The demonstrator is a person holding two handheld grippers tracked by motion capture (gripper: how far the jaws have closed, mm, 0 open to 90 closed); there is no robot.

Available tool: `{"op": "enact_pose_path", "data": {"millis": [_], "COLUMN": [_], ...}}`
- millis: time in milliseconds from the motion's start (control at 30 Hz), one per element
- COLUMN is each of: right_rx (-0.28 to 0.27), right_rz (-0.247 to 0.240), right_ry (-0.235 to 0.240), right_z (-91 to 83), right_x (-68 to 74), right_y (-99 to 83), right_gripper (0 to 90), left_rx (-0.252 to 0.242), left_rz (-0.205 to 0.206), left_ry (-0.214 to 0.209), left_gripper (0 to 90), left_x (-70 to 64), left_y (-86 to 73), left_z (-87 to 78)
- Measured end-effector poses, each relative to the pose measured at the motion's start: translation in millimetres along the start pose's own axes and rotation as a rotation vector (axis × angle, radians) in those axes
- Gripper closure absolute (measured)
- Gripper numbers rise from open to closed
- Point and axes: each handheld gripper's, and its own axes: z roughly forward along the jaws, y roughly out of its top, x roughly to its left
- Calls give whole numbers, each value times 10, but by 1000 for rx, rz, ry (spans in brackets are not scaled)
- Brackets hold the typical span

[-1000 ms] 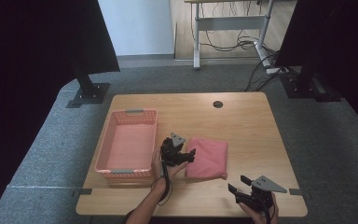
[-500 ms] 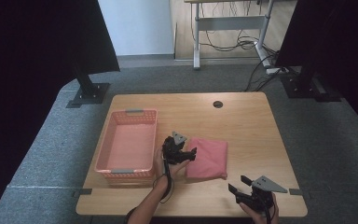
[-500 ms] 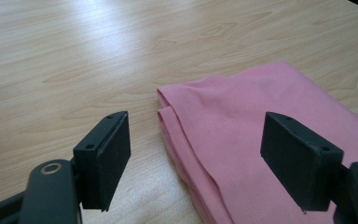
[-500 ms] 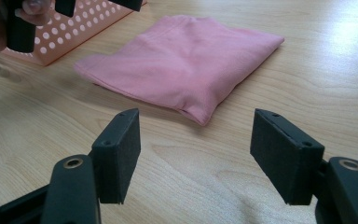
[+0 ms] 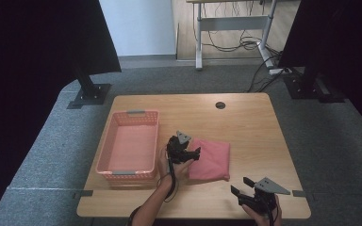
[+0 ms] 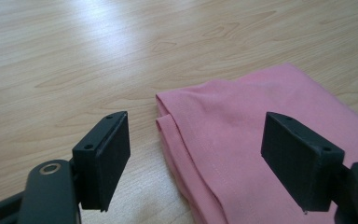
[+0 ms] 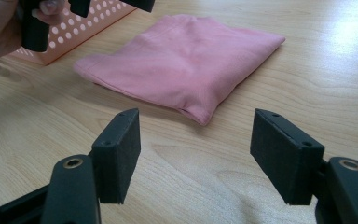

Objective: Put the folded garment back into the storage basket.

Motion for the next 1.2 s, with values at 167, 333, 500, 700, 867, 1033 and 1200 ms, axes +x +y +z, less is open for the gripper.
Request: {"op": "enact_pose_path", "data": {"millis": [167,333,500,700,867,1033,1200], "right_rx": [2,3,2,5,5,8,10], "right_rz": [-2,-3,-2,-4,-4,-5,-6], "right_ry": [0,1,1,4,4,5,6], "right_z": [1,1,-3,4,5,8,15], "right_x": [1,0,-5,3,2,3,5], "right_y": [0,0,1,-1,0,0,-1], "right_gripper": [337,337,337,338,338,337,337], "left_rx": [0,7,12,13,20,25,31], "left_rz": [1,-1,-7,-4,-5,-5,-7], "left_ry": [1,4,5,12,20,23,25], "left_gripper": [231,231,232,229,228,227,226], "left_x": [-14,-7,3,17,52,80,96], "left_y": [15,29,41,67,69,66,68], "left_z": [56,108,156,186,218,253,307]}}
